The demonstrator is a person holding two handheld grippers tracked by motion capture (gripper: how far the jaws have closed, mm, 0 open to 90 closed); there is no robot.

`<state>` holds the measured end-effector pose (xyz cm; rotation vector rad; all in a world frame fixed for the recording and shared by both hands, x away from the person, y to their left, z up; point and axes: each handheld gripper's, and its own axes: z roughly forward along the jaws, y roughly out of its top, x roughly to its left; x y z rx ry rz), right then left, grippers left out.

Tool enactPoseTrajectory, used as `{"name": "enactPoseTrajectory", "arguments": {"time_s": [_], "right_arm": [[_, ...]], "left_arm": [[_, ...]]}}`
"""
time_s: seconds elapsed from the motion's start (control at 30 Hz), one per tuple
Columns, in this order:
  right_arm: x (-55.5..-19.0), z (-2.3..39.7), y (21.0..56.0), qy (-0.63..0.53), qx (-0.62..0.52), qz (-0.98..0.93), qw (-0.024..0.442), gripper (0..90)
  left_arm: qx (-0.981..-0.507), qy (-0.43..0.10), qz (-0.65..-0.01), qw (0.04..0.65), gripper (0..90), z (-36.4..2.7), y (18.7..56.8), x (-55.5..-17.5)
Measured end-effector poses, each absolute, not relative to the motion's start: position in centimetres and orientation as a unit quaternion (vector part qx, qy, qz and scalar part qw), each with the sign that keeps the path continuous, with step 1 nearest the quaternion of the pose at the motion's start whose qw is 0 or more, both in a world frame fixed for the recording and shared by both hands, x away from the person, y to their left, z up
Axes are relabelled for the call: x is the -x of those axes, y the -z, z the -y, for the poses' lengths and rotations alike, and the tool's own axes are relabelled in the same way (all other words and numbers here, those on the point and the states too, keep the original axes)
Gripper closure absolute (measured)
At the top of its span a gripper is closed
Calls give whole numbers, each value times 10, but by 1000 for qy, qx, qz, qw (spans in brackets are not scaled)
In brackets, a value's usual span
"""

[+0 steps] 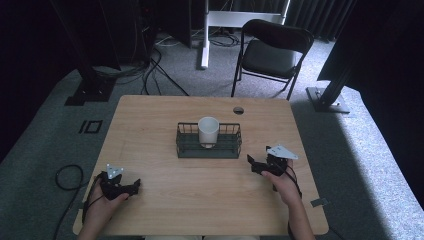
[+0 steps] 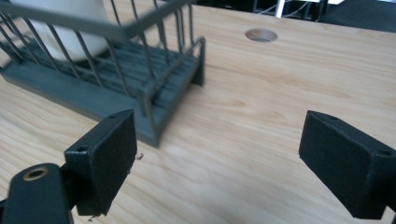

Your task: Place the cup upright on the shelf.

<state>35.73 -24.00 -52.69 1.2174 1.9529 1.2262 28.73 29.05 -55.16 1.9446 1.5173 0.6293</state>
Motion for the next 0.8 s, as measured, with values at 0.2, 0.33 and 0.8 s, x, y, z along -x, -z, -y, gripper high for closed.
{"name": "enactPoseTrajectory", "arguments": {"time_s": [0.2,0.33,0.8], "right_arm": [[-352,252,535,-444,-466,-719,261,112],[-349,259,538,-433,-472,-721,264,112],[-334,284,549,-400,-512,-715,258,113]], "left_arm": [[-730,-236,-570,294,74,-290,552,-287],[-730,-236,-570,294,74,-291,552,-287],[-731,-236,-570,293,74,-290,552,-287]]}}
